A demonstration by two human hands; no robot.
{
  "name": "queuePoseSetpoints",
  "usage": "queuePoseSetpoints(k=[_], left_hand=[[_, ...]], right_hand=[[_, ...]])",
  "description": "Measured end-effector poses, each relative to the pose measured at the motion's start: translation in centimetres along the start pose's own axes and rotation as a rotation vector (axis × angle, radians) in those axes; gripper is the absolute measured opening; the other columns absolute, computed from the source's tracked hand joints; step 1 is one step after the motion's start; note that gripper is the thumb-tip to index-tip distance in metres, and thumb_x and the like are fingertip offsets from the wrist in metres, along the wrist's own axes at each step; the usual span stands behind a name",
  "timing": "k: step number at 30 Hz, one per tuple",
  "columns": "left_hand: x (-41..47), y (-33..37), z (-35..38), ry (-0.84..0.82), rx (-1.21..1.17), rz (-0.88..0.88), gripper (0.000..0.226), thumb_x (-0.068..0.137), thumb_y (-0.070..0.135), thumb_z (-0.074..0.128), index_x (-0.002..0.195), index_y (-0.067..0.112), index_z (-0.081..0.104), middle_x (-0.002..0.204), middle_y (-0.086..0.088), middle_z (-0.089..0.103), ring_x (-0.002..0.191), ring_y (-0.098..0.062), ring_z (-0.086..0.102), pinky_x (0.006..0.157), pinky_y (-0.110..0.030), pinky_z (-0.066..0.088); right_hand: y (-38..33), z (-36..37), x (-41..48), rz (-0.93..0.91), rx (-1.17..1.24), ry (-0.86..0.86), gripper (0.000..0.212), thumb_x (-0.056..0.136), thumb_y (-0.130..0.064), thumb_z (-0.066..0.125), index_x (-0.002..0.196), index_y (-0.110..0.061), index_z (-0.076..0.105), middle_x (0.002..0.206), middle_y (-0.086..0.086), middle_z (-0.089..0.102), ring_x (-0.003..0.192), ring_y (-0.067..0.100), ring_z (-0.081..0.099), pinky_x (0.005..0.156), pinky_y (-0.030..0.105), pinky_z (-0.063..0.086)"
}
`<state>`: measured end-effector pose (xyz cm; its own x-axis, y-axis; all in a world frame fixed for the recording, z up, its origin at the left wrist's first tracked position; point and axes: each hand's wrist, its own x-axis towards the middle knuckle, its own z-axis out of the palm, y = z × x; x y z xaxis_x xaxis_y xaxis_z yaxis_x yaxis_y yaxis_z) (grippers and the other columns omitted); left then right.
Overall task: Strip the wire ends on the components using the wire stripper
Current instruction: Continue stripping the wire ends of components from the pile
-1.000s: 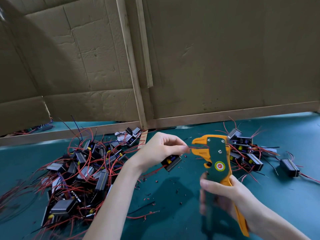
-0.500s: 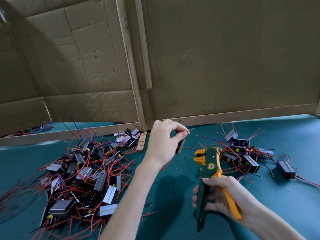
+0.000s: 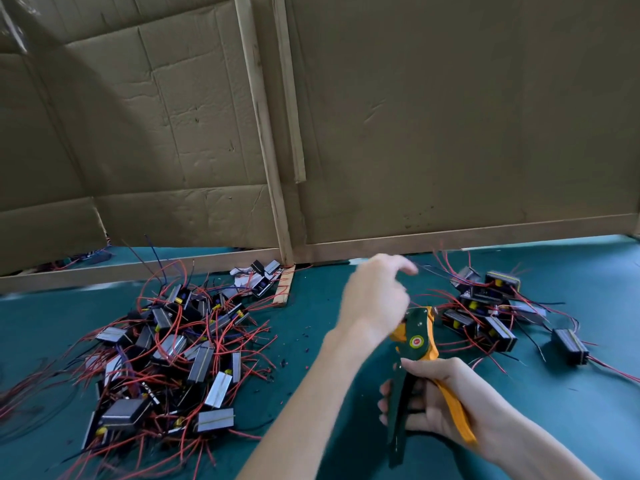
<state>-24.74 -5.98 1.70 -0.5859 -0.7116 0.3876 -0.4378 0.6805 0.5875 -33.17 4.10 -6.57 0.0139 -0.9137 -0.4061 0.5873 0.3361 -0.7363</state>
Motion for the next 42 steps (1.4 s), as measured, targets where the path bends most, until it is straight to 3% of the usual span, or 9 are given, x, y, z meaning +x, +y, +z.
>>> queuePoseSetpoints(k=[6,9,15,20,30,34,36,39,42], left_hand=[[-1.7,-9.4,-8.3,0.039,0.537,-0.390,0.039,0.084,-0.003,0.048,0.102,0.023,0.070,0.112,-0.004,0.068,0.101,-0.026,0.062,0.077,-0.034,0.049],[-2.5,-14.0,-9.9,0.020,0.619,-0.546,0.035,0.089,0.000,0.049,0.112,0.020,0.066,0.118,-0.007,0.065,0.100,-0.027,0.062,0.075,-0.035,0.052],[-3.4,-18.7,-8.6,-0.020,0.787,-0.514,0.051,0.090,0.006,0.053,0.139,0.019,0.047,0.126,-0.007,0.061,0.120,-0.027,0.052,0.101,-0.039,0.038],[-3.3,-19.5,-8.2,-0.051,0.930,-0.484,0.039,0.092,0.028,0.057,0.130,0.017,0.054,0.128,-0.005,0.056,0.123,-0.026,0.045,0.102,-0.039,0.033],[-3.4,-17.8,-9.2,0.069,0.739,-0.385,0.018,0.091,0.031,0.064,0.105,0.025,0.055,0.109,0.002,0.065,0.111,-0.024,0.050,0.095,-0.041,0.032],[-2.3,-14.5,-10.8,0.387,0.253,-0.234,0.012,0.090,0.024,0.066,0.097,0.023,0.057,0.093,0.002,0.063,0.099,-0.020,0.054,0.091,-0.040,0.041],[-1.9,-12.6,-11.1,0.474,0.039,-0.148,0.013,0.088,0.018,0.068,0.094,0.023,0.059,0.086,0.012,0.063,0.085,0.000,0.059,0.079,-0.018,0.048],[-1.6,-10.8,-10.4,0.406,-0.093,-0.131,0.008,0.087,0.018,0.069,0.091,0.024,0.064,0.081,0.023,0.061,0.073,0.020,0.056,0.064,0.002,0.039],[-1.5,-10.6,-8.4,0.235,-0.095,-0.234,0.010,0.088,0.022,0.068,0.097,0.016,0.069,0.087,0.011,0.068,0.083,0.002,0.064,0.074,-0.012,0.048]], right_hand=[[-0.1,0.2,-0.2,-0.018,-0.032,0.019,0.028,0.072,-0.008,0.061,0.097,-0.004,0.048,0.083,0.031,0.064,0.069,0.045,0.067,0.063,0.052,0.058],[-0.1,0.3,-0.3,-0.012,-0.019,0.010,0.028,0.077,-0.006,0.059,0.102,-0.004,0.047,0.084,0.032,0.064,0.068,0.044,0.067,0.059,0.051,0.058],[-0.1,0.1,-0.3,0.001,-0.007,-0.002,0.034,0.072,-0.006,0.061,0.102,-0.005,0.046,0.084,0.032,0.065,0.069,0.045,0.067,0.063,0.055,0.058],[0.0,0.0,-0.1,-0.008,-0.006,0.006,0.038,0.072,-0.007,0.062,0.105,-0.006,0.044,0.084,0.032,0.064,0.070,0.045,0.067,0.064,0.054,0.058],[0.0,0.1,-0.1,-0.016,-0.016,0.000,0.035,0.071,-0.007,0.062,0.102,-0.005,0.047,0.082,0.032,0.064,0.068,0.045,0.067,0.065,0.055,0.058],[0.0,-0.1,0.0,-0.021,-0.016,0.001,0.036,0.071,-0.008,0.063,0.103,-0.005,0.046,0.084,0.031,0.064,0.069,0.045,0.067,0.065,0.055,0.058],[0.0,-0.2,0.1,-0.026,-0.013,0.006,0.037,0.071,-0.008,0.063,0.103,-0.005,0.046,0.085,0.031,0.065,0.070,0.045,0.067,0.065,0.055,0.058],[0.0,-0.3,0.1,-0.040,-0.007,0.017,0.037,0.070,-0.008,0.064,0.102,-0.005,0.046,0.086,0.032,0.065,0.071,0.045,0.067,0.065,0.055,0.057],[-0.1,-0.6,0.2,-0.052,0.004,0.035,0.038,0.070,-0.008,0.064,0.102,-0.006,0.045,0.086,0.033,0.065,0.070,0.045,0.068,0.065,0.054,0.057]])
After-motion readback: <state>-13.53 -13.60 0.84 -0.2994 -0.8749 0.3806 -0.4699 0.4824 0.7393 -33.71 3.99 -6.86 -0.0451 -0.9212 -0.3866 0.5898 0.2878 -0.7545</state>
